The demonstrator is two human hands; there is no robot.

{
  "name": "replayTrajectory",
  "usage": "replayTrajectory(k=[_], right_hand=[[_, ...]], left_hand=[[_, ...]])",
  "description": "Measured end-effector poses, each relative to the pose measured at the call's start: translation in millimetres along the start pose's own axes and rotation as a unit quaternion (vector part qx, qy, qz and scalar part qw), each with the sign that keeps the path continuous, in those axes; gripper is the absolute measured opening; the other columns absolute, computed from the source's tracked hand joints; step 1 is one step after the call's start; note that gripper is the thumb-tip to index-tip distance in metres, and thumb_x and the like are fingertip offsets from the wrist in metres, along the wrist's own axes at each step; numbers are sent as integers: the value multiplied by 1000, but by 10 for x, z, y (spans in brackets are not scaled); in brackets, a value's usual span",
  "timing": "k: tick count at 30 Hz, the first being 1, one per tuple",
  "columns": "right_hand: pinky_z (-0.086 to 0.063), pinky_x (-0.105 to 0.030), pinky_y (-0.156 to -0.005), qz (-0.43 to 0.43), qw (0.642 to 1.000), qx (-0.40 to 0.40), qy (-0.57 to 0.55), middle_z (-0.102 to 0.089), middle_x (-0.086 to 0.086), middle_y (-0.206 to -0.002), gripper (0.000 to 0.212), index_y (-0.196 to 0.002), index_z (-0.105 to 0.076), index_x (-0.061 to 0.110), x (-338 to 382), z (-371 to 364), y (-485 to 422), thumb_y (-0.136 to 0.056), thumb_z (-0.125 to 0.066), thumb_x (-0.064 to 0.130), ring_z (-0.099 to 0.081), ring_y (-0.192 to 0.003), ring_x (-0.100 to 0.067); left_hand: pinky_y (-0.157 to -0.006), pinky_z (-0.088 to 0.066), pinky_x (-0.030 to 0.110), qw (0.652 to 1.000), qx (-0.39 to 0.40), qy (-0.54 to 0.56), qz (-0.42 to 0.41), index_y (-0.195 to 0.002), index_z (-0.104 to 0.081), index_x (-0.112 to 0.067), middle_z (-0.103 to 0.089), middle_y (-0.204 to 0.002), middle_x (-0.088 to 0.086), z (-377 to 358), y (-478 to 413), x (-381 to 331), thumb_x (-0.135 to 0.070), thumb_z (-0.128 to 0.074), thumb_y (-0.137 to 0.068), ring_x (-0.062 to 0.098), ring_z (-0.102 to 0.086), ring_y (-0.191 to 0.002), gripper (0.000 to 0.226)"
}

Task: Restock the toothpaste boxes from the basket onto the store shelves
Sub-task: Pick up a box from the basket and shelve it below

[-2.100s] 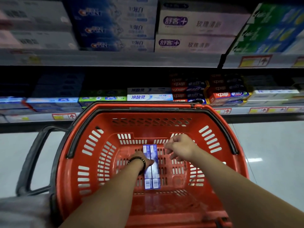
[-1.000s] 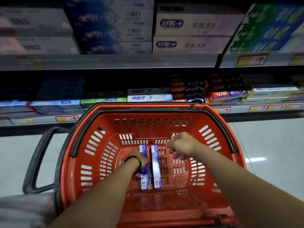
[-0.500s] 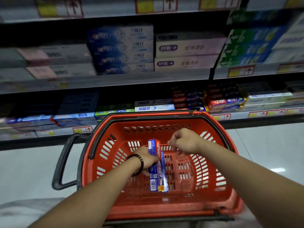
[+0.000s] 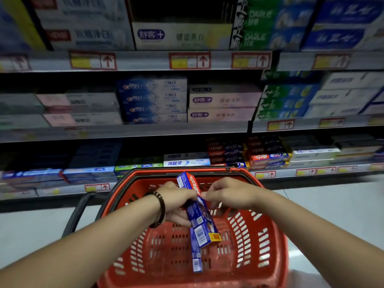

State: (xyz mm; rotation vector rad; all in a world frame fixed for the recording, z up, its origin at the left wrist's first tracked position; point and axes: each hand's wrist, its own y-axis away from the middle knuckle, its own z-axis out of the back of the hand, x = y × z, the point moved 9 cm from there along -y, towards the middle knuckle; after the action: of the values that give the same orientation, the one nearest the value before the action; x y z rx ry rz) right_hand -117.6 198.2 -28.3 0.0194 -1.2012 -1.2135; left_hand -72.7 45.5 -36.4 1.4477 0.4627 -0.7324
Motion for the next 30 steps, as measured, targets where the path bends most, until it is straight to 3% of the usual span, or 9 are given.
replayTrajectory(k=[5, 9, 12, 14, 16, 21, 26, 30], right_hand=[[-56, -33, -67, -8, 995, 28, -100, -75, -3, -101, 58, -118, -66, 15, -39, -54, 155, -83, -81, 58, -68, -78, -16], [-59, -41, -77, -7, 994, 59, -89, -80, -7, -106, 59, -122, -65, 17, -6, -43, 207, -78, -87, 50, -73, -85, -23], [-58, -40, -76, 18, 994, 24, -107, -81, -6, -99, 61, -125, -63, 13, 50, 93, 201, -78, -92, 38, -77, -86, -26], [-58, -43, -80, 42, 993, -3, -114, -82, -7, -96, 57, -126, -61, 10, 114, 196, 189, -83, -92, 29, -79, -88, -27], [-59, -49, -88, 63, 990, -29, -123, -82, -10, -95, 50, -122, -62, 7, 178, 285, 174, -84, -90, 25, -79, -90, -30], [-59, -44, -75, 96, 983, -77, -137, -81, -13, -93, 43, -113, -66, 6, 316, 380, 174, -83, -91, 23, -79, -83, -28], [-63, -50, -76, 124, 977, -125, -119, -80, -12, -85, 39, -108, -69, 7, 356, 472, 102, -80, -92, 21, -77, -72, -26], [-58, -41, -68, 136, 971, -162, -112, -79, -10, -80, 33, -103, -73, 10, 345, 596, 88, -78, -91, 21, -74, -64, -19]], left_hand=[[-69, -65, 50, 996, -21, 76, -35, -117, -61, 4, -75, -65, 8, 138, 135, -210, -4, -66, -94, 41, -77, -77, 25], [-67, -66, 49, 987, -44, 152, -42, -118, -60, 2, -77, -86, 17, 304, 137, -242, -5, -68, -93, 42, -77, -77, 27], [-58, -65, 44, 976, -62, 201, -47, -115, -58, -1, -74, -100, 21, 390, 130, -290, -4, -67, -94, 39, -77, -73, 24], [-59, -65, 43, 971, -68, 224, -46, -119, -55, -2, -70, -113, 23, 432, 116, -304, -5, -68, -93, 41, -77, -78, 29], [-62, -65, 43, 967, -70, 241, -46, -124, -53, -3, -70, -115, 24, 465, 103, -319, -6, -70, -93, 42, -77, -83, 36], [-63, -66, 46, 958, -66, 274, -50, -123, -53, -2, -70, -111, 29, 512, 133, -412, -6, -71, -93, 45, -76, -86, 36], [-67, -65, 51, 958, -44, 282, -33, -121, -53, -1, -69, -112, 33, 528, 157, -448, -7, -70, -94, 47, -75, -92, 33], [-81, -63, 53, 955, -39, 294, -14, -118, -59, -1, -70, -115, 28, 622, 131, -452, -28, -73, -93, 42, -73, -100, 39]])
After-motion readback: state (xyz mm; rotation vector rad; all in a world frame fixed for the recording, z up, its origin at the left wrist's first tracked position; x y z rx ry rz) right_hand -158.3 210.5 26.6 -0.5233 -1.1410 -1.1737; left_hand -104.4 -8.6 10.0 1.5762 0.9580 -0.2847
